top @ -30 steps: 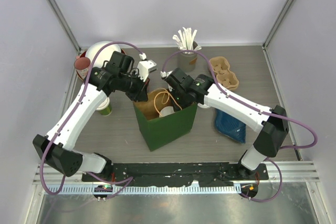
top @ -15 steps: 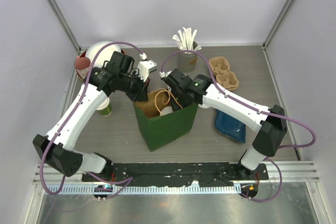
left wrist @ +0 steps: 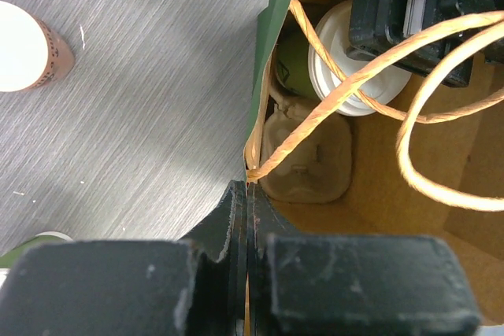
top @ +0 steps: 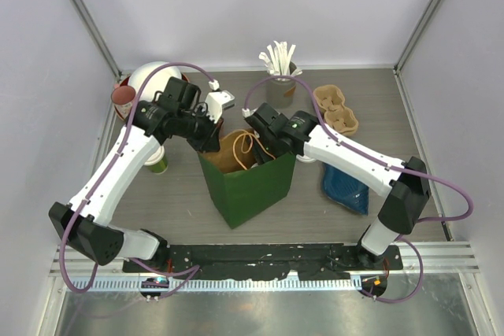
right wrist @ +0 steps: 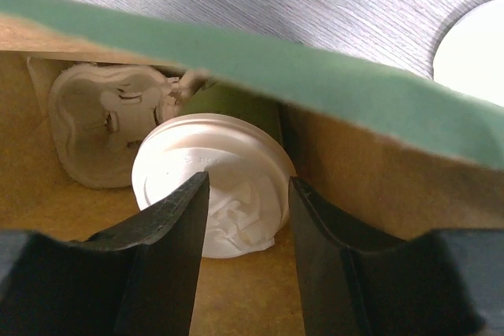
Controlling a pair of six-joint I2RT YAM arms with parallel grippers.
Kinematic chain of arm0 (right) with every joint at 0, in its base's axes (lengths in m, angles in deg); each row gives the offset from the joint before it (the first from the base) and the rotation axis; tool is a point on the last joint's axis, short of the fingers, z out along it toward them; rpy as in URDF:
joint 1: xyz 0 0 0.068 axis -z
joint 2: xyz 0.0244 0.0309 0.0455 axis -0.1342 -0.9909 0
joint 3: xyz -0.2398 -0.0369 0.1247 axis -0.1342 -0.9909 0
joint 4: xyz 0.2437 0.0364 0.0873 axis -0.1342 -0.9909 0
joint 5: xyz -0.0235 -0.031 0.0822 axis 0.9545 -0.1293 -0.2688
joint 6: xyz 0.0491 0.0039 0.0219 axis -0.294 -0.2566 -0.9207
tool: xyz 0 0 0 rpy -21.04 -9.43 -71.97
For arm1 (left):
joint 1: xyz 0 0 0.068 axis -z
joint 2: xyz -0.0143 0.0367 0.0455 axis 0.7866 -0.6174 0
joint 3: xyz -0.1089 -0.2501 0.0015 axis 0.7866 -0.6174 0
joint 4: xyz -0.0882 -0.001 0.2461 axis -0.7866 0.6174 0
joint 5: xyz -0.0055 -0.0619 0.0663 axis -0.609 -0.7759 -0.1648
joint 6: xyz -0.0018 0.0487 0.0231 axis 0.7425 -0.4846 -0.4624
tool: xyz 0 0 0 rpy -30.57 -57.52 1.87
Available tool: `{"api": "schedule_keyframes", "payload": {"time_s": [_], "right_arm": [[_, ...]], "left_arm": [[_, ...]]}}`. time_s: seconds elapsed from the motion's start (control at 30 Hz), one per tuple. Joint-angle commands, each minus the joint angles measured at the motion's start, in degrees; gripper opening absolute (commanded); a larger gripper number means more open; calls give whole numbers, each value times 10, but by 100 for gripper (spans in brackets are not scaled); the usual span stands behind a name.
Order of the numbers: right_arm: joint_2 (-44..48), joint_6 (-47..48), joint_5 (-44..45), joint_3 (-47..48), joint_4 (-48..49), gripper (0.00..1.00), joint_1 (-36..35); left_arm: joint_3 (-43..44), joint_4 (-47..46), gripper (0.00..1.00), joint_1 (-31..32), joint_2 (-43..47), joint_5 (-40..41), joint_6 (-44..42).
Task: Pack the takeout coffee
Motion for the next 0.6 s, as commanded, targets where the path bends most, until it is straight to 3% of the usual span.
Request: {"api": "schedule_keyframes", "payload": {"time_s": [0.0,0.33,0.57], "right_arm": [[14,-7,22,27,-8,52,2],[64,-7,19,19,45,64,2],[101,-2,15,-13,107,66,1]], "left_arm": [[11,26,0,-1,10,14,-16],[20,37,0,-2,4,16,-22],[28,29,0,-1,7,12,-24]]}}
